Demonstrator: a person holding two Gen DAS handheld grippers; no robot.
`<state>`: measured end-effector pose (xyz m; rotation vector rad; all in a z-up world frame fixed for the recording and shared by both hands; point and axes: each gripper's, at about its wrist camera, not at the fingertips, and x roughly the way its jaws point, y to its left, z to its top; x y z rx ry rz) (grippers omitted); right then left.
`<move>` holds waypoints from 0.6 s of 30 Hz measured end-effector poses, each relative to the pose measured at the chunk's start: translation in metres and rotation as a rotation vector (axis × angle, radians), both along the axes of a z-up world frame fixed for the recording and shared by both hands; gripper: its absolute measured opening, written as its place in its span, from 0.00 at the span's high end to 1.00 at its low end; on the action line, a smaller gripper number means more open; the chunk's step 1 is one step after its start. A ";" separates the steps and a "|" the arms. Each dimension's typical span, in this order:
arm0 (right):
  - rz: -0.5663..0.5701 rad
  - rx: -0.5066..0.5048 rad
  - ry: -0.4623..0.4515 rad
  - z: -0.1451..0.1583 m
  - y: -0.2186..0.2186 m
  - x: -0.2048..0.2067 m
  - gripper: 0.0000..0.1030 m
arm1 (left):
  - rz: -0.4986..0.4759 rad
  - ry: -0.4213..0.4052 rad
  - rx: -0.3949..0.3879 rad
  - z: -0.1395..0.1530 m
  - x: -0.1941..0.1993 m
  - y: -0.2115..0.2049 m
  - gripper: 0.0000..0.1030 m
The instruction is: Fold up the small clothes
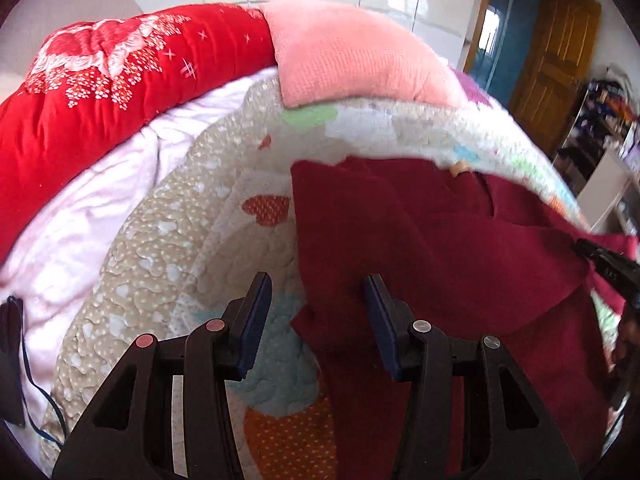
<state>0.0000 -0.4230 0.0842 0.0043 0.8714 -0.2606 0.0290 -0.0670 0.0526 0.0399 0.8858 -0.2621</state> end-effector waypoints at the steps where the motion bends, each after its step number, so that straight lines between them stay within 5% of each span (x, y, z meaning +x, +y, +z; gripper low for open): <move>1: -0.023 -0.028 0.052 -0.006 -0.002 0.003 0.93 | 0.002 0.017 0.025 -0.006 0.002 -0.003 0.54; 5: -0.012 0.073 -0.053 0.018 -0.003 -0.013 0.72 | 0.021 0.066 0.026 -0.023 0.006 0.000 0.51; 7: 0.147 0.157 -0.113 0.036 0.024 -0.009 0.47 | 0.033 0.065 0.011 -0.025 0.006 0.004 0.47; 11: 0.476 0.230 -0.102 0.036 0.098 0.030 0.46 | 0.049 0.070 -0.020 -0.027 0.004 0.008 0.46; 14: 0.605 0.163 -0.070 0.019 0.139 0.067 0.46 | 0.054 0.070 -0.031 -0.028 0.003 0.008 0.46; 18: 0.740 0.040 0.092 -0.018 0.172 0.105 0.51 | 0.052 0.073 -0.048 -0.031 0.004 0.009 0.45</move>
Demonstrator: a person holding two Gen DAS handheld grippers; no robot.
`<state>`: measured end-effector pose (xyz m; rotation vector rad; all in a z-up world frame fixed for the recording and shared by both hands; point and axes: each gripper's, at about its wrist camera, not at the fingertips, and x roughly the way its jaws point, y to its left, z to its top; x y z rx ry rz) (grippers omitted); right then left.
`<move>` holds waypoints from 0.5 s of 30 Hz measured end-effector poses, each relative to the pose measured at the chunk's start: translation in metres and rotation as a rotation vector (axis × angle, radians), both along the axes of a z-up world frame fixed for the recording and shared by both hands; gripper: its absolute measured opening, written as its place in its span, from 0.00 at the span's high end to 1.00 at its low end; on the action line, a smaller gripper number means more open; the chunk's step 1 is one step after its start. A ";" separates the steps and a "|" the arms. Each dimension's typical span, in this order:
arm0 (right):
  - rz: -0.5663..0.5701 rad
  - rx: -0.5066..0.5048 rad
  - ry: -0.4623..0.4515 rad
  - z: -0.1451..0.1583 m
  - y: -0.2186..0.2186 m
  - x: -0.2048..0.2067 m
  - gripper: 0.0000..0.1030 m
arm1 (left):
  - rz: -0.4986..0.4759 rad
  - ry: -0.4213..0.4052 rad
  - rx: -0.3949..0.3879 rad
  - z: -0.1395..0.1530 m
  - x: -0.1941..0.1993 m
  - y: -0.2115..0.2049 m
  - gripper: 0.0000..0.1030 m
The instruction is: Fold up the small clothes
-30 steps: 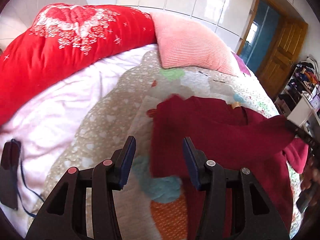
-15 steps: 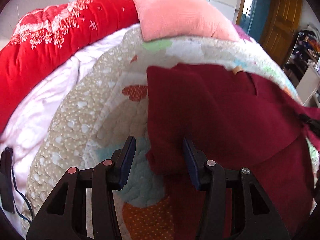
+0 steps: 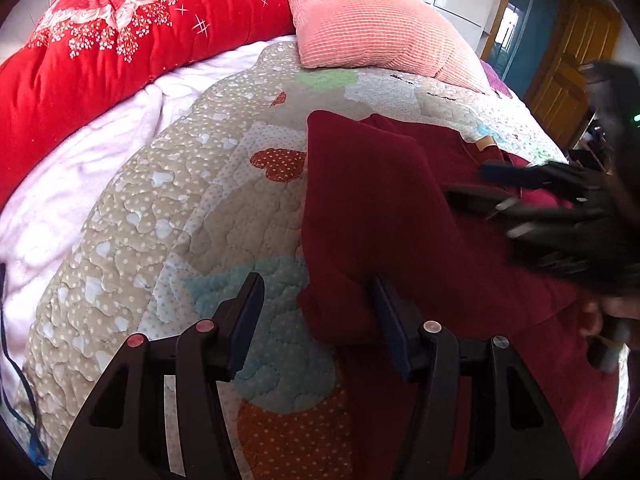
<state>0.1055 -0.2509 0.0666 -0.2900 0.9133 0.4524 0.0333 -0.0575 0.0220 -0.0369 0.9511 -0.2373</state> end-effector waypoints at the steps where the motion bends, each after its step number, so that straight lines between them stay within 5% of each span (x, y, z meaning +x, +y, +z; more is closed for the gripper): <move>1: 0.006 -0.060 0.003 -0.008 0.004 0.005 0.65 | 0.002 0.004 -0.007 -0.001 0.001 0.001 0.44; 3: 0.039 -0.062 0.008 -0.012 0.005 0.005 0.96 | 0.008 0.008 -0.020 -0.001 0.003 0.002 0.44; 8: -0.044 -0.068 -0.069 0.004 -0.003 0.001 0.97 | 0.037 -0.016 -0.032 -0.001 0.005 0.001 0.42; 12: -0.142 -0.029 -0.035 -0.014 -0.008 0.015 0.97 | 0.035 -0.002 -0.015 -0.004 0.006 -0.004 0.42; 15: -0.168 0.003 -0.030 -0.001 -0.016 0.002 0.86 | 0.032 -0.009 0.006 0.004 0.002 -0.005 0.42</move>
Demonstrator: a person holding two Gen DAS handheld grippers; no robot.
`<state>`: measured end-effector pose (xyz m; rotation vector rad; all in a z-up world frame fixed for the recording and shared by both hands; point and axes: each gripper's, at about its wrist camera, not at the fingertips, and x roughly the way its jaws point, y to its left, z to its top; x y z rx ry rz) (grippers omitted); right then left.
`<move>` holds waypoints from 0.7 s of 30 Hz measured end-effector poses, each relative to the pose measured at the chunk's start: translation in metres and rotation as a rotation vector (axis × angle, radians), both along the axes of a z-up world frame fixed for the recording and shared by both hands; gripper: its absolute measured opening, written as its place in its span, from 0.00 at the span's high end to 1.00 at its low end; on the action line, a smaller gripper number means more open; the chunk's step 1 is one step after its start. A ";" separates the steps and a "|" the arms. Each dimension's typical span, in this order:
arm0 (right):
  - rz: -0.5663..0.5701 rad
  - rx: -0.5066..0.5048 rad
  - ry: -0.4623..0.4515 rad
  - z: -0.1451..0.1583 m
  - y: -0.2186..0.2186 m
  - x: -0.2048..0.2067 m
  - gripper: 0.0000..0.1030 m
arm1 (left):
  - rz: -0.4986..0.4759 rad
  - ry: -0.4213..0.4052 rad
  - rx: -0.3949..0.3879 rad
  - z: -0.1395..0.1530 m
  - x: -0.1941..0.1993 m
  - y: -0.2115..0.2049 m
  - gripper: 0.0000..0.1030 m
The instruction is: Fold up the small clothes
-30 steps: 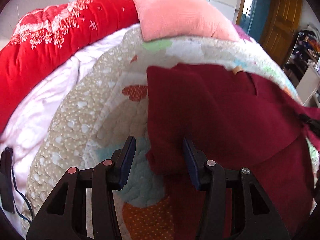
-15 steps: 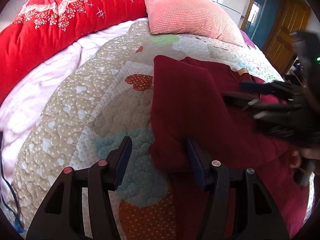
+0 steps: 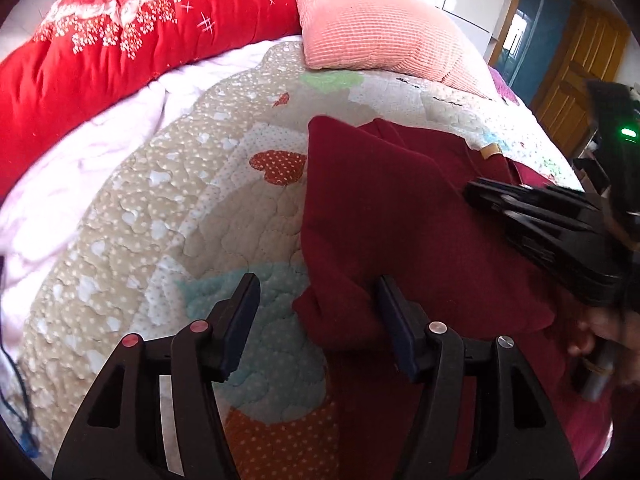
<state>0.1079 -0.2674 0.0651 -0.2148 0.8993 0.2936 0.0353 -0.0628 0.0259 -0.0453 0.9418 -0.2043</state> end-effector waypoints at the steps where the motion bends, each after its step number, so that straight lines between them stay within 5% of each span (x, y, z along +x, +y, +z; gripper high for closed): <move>1: -0.015 0.023 0.003 0.006 -0.008 -0.008 0.80 | 0.002 -0.014 0.008 0.005 -0.003 0.000 0.42; 4: -0.120 0.095 -0.034 0.025 -0.050 -0.054 0.56 | -0.003 -0.082 0.015 0.022 -0.014 -0.006 0.42; 9: -0.299 0.011 -0.050 0.021 -0.112 -0.090 0.56 | -0.056 -0.124 0.012 0.037 -0.021 -0.030 0.42; 13: -0.430 -0.090 -0.014 -0.001 -0.148 -0.081 0.56 | -0.091 -0.095 0.009 0.026 -0.016 -0.054 0.42; 16: -0.476 0.004 0.012 -0.005 -0.168 -0.078 0.56 | -0.116 -0.003 0.091 0.001 -0.008 -0.073 0.42; 21: -0.442 -0.011 -0.020 0.003 -0.162 -0.092 0.56 | -0.119 -0.028 0.104 0.009 -0.015 -0.080 0.42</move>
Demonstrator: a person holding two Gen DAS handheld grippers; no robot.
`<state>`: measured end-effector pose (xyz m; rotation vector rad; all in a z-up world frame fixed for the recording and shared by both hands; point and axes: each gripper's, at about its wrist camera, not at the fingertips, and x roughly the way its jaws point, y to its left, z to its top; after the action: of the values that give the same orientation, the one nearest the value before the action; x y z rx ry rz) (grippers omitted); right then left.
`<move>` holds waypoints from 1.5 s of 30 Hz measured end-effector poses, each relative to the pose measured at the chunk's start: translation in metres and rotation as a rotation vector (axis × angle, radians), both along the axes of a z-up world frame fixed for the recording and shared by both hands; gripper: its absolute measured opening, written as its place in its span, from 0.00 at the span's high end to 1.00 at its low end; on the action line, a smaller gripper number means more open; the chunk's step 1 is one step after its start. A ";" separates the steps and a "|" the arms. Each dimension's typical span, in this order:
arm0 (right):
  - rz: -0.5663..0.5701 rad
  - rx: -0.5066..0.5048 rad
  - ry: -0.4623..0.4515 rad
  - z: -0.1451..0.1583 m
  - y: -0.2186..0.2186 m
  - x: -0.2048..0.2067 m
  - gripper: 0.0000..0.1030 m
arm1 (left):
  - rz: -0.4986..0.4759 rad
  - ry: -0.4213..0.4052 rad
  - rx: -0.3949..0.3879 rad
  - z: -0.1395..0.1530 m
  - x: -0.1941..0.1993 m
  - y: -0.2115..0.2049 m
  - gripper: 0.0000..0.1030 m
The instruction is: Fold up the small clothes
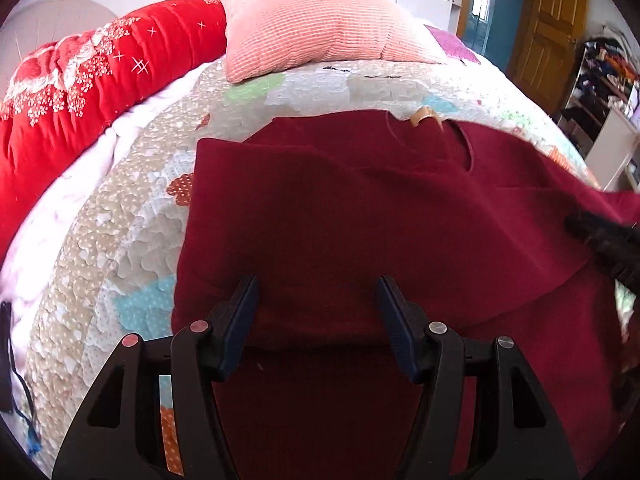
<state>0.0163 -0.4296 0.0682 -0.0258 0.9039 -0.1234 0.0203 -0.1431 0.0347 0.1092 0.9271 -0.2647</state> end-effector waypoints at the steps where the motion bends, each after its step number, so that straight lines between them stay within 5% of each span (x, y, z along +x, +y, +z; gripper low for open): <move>1: 0.008 0.000 0.054 -0.011 0.000 0.005 0.56 | 0.004 0.005 -0.029 0.004 -0.001 0.000 0.42; 9: -0.032 0.255 -0.006 0.039 -0.039 -0.043 0.51 | -0.060 0.008 -0.080 0.015 -0.008 -0.035 0.42; 12: -0.076 0.256 -0.066 0.065 -0.069 -0.082 0.51 | -0.077 0.036 -0.075 0.006 -0.008 -0.049 0.42; 16: -0.262 0.257 -0.140 0.081 -0.140 -0.127 0.33 | -0.077 0.031 -0.045 -0.005 -0.009 -0.059 0.41; 21: -0.571 0.255 -0.059 0.034 -0.236 -0.144 0.33 | -0.084 0.031 -0.044 -0.008 -0.010 -0.058 0.37; 26: -0.761 0.551 -0.033 -0.030 -0.294 -0.144 0.34 | -0.091 0.027 -0.038 -0.009 -0.009 -0.057 0.37; 29: -0.730 0.689 -0.073 -0.052 -0.299 -0.134 0.40 | -0.090 0.013 -0.022 -0.011 -0.009 -0.060 0.35; 33: -0.736 0.756 -0.093 -0.063 -0.301 -0.127 0.74 | -0.090 0.002 -0.013 -0.012 -0.010 -0.062 0.34; 35: -0.689 0.696 -0.111 -0.048 -0.297 -0.123 0.88 | -0.093 0.003 -0.021 -0.012 -0.009 -0.061 0.33; 40: -0.591 0.556 -0.233 0.010 -0.276 -0.131 0.91 | -0.099 0.011 -0.028 -0.011 -0.008 -0.059 0.33; 45: -0.436 0.535 -0.424 0.097 -0.239 -0.138 0.91 | -0.067 -0.010 -0.071 0.007 -0.011 -0.042 0.33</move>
<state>-0.1217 -0.6685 0.1656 0.6756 0.4831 -0.2770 0.0098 -0.1848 0.0421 0.0762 0.9045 -0.3583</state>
